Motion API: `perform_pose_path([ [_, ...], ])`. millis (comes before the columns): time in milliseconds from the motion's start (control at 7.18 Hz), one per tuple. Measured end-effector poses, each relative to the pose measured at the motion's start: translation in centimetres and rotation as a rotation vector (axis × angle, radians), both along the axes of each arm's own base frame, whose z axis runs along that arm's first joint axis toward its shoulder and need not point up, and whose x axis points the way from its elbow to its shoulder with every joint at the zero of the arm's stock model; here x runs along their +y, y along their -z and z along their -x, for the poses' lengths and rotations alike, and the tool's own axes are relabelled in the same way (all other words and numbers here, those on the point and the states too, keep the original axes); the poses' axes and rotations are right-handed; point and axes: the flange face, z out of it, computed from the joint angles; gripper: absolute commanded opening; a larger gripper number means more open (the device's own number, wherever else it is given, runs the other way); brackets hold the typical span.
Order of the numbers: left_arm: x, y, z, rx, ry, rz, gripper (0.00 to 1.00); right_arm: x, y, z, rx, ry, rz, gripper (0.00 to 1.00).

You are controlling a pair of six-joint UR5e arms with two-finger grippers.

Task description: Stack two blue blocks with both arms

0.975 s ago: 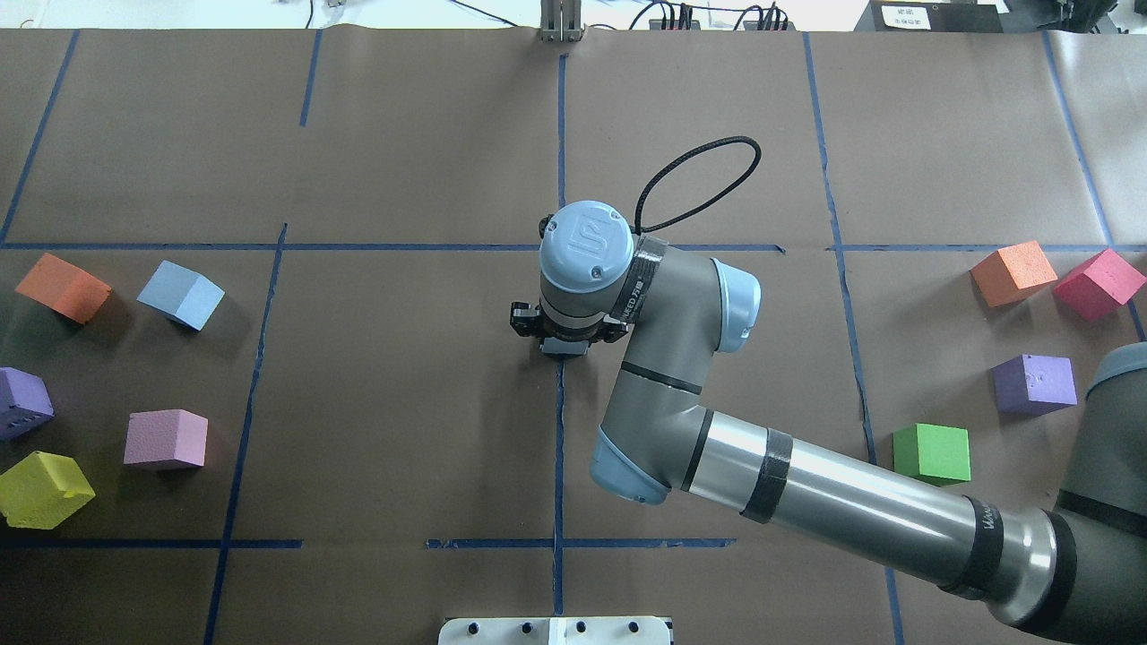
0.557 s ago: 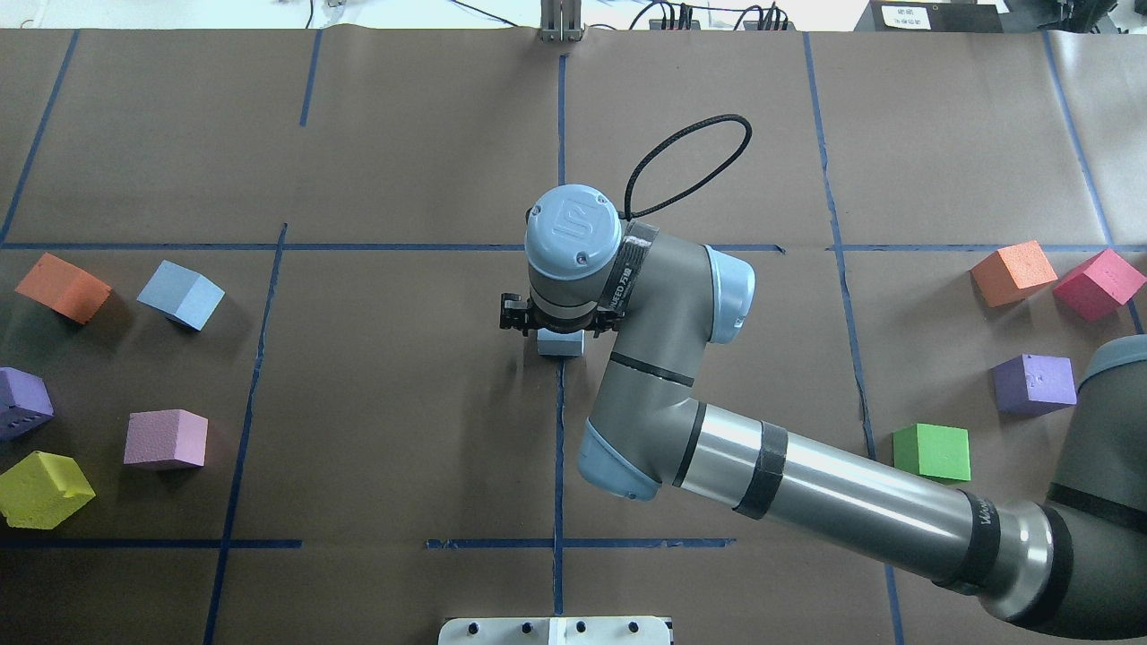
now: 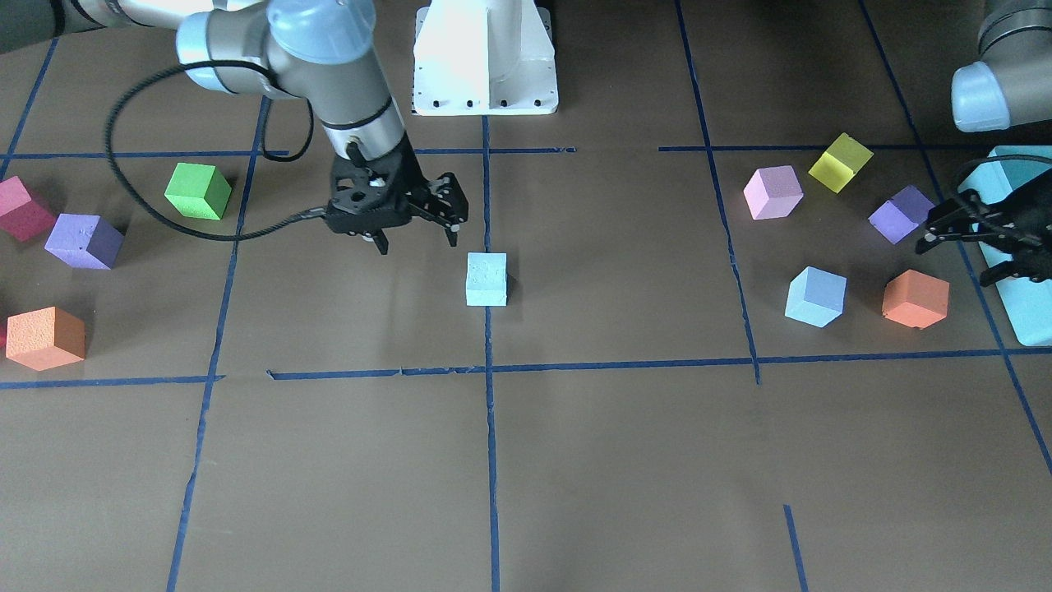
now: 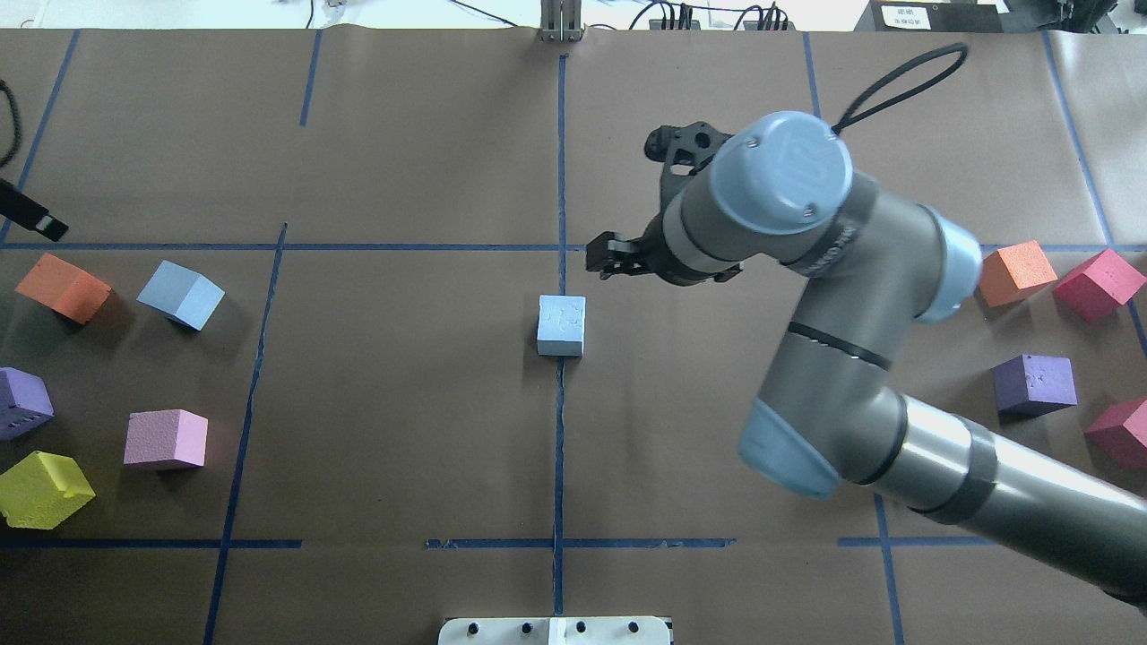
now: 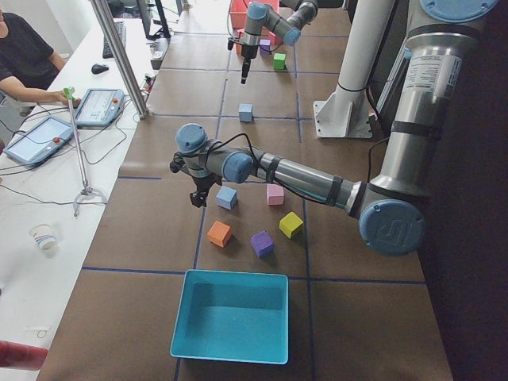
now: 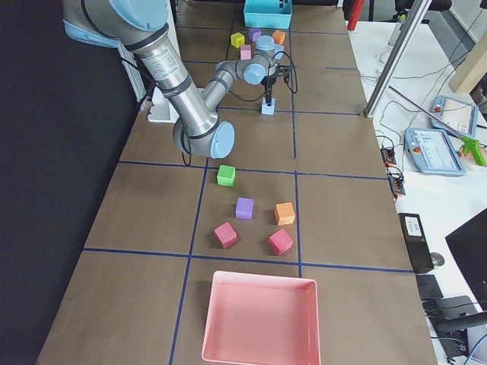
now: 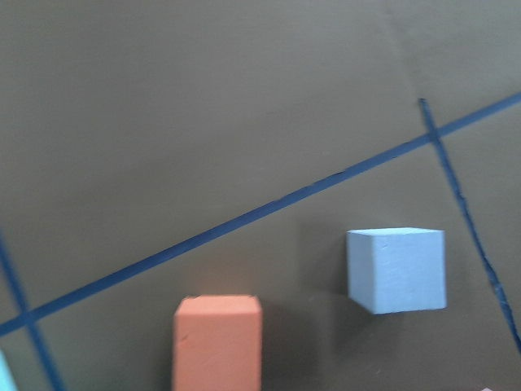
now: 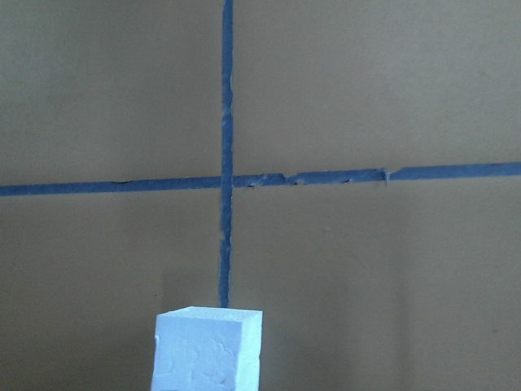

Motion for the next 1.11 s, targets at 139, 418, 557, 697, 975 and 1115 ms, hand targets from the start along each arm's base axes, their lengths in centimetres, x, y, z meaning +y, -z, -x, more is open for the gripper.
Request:
perform_pose_path([
  [139, 0.1, 0.3, -3.2, -0.037, -0.033, -0.019, 1.00, -0.4, -1.9, -3.9, 0.001, 0.008, -0.007, 1.00],
  [418, 0.7, -0.4, -7.4, -0.052, -0.022, 0.020, 1.00, -1.3, -5.0, -7.4, 0.022, 0.040, -0.007, 1.00],
  [557, 0.7, -1.5, -8.9, -0.048, -0.002, 0.039, 1.00, -1.4, -5.7, -7.7, 0.030, 0.046, -0.006, 1.00],
  [697, 0.8, -2.7, -10.1, -0.052, 0.013, 0.049, 1.00, -1.5, -6.1, -7.7, 0.036, 0.048, -0.004, 1.00],
  [975, 1.3, -3.0, -11.8, -0.055, 0.056, 0.095, 1.00, -1.5, -6.3, -7.5, 0.039, 0.051, -0.001, 1.00],
  [1115, 1.5, -2.8, -12.1, -0.055, 0.072, 0.115, 1.00, -1.4, -6.4, -7.3, 0.041, 0.053, 0.001, 1.00],
])
